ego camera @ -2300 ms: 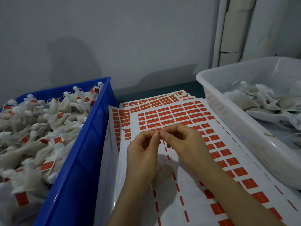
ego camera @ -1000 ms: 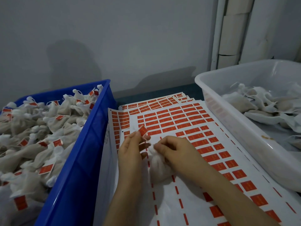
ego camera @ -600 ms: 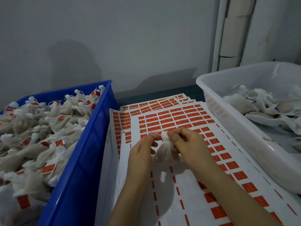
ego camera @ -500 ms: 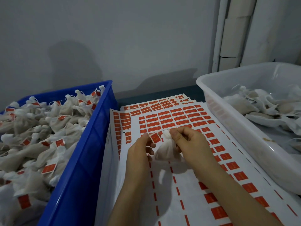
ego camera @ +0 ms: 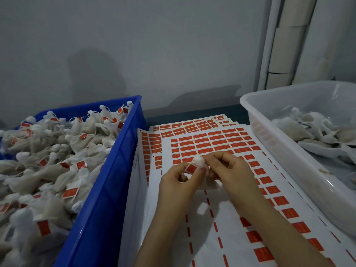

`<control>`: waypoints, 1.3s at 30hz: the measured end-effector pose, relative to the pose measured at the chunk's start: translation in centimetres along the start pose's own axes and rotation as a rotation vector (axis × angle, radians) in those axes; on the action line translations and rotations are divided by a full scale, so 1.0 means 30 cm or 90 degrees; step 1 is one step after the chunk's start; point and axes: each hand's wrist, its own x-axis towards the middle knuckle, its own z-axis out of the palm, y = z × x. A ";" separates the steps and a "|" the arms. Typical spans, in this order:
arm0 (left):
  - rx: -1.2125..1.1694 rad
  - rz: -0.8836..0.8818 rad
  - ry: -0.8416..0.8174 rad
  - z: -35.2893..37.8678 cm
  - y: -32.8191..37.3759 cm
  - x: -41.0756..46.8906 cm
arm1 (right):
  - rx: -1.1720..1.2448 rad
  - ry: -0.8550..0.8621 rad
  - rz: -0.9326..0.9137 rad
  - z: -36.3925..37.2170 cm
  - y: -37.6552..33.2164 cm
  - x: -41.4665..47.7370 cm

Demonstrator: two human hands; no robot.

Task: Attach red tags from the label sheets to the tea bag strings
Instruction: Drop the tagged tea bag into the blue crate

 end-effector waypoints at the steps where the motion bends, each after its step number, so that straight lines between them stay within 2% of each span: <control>1: 0.004 -0.003 0.025 -0.002 -0.003 0.003 | -0.006 0.012 0.000 -0.001 0.003 0.003; 5: -0.092 0.013 0.176 -0.059 0.034 0.014 | -0.005 0.035 0.015 -0.008 0.014 0.011; 8: -0.164 0.084 0.346 -0.114 0.094 0.013 | -0.006 0.033 0.039 -0.007 0.027 0.022; 11: -0.158 0.147 0.445 -0.148 0.135 0.007 | -0.021 0.028 0.047 0.003 0.029 0.026; 13: -0.089 0.171 0.464 -0.165 0.149 0.006 | -0.024 0.026 0.051 0.006 0.025 0.026; 17: 0.281 0.247 0.491 -0.201 0.214 0.033 | -0.048 -0.016 0.058 0.017 0.014 0.018; 19: 0.334 0.192 0.502 -0.227 0.270 0.055 | -0.057 -0.039 0.063 0.023 0.012 0.012; 22: 0.320 0.065 0.543 -0.280 0.332 0.092 | -0.064 -0.058 0.076 0.025 0.014 0.005; 26: 0.389 -0.087 0.497 -0.328 0.337 0.128 | -0.061 -0.065 0.095 0.032 0.018 -0.002; 30: 0.526 -0.295 0.316 -0.347 0.280 0.138 | -0.064 -0.067 0.099 0.037 0.015 -0.002; 32: 0.618 -0.355 0.257 -0.342 0.259 0.135 | -0.082 -0.074 0.089 0.034 0.011 -0.004; 34: 0.692 -0.272 0.297 -0.319 0.245 0.126 | -0.092 -0.080 0.087 0.032 0.009 -0.005; 36: 0.696 -0.086 0.355 -0.272 0.233 0.105 | -0.098 -0.086 0.089 0.032 0.010 -0.006; 37: 0.666 -0.007 0.340 -0.239 0.228 0.089 | -0.111 -0.088 0.086 0.033 0.011 -0.007; 39: 0.632 0.050 0.181 -0.163 0.202 0.052 | -0.172 -0.092 0.067 0.035 0.019 -0.007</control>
